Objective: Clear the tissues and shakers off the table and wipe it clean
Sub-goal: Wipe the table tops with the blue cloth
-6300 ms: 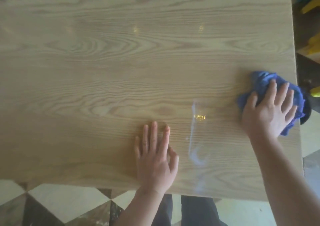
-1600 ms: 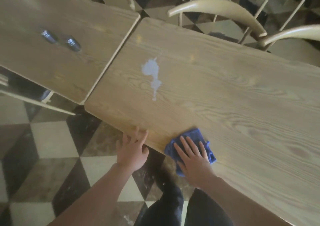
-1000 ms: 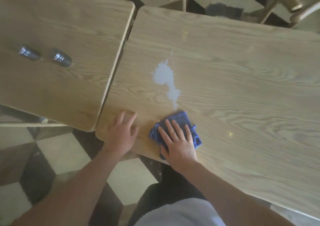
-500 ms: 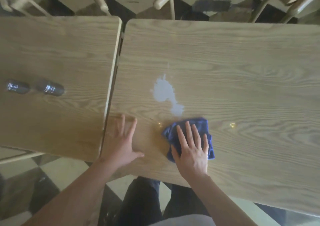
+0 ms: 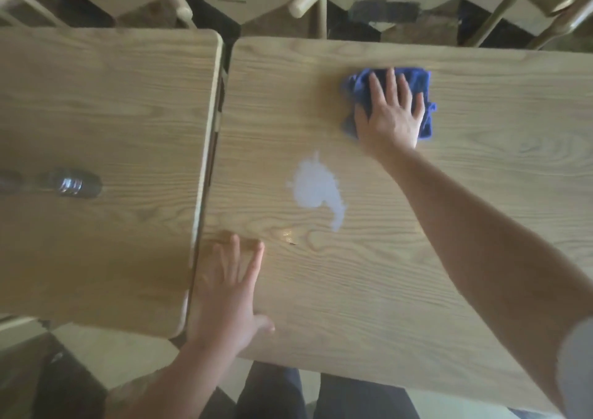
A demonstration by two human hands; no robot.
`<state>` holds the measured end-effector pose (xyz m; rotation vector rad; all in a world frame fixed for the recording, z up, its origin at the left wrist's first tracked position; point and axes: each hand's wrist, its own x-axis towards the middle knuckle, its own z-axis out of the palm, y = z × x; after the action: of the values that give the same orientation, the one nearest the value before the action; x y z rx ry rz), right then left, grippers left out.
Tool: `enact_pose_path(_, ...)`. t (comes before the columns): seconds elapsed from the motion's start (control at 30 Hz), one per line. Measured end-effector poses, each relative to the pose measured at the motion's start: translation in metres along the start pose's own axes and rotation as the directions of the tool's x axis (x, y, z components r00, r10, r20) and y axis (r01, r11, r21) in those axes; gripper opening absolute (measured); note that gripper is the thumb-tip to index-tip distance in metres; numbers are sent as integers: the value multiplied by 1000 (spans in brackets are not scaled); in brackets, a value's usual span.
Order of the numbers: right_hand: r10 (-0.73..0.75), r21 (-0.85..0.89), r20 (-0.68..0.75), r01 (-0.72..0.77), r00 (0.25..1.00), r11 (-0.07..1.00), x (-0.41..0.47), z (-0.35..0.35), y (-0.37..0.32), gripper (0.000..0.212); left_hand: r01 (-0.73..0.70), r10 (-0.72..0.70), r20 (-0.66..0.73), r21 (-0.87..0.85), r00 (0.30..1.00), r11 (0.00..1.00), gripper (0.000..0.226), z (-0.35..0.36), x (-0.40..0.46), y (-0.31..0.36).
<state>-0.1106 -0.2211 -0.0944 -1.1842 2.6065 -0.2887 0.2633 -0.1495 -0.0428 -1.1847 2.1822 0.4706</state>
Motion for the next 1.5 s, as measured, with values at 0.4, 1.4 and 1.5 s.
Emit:
enact_pose_path(0.4,34,27,30,-35,999,999,-113,16,-13,62,-31,31,32,5,999,999,142,-7,-3,-3)
enact_pose_path(1.4,75,39,32,-76,997,996,41,8,-53,64,3,-19,268,60,963,998,169,-13,12,9)
enact_pose_path(1.5,94,16,49,-95,994,995,60,6,-53,64,3,-18,264,55,964,998,169,-13,12,9)
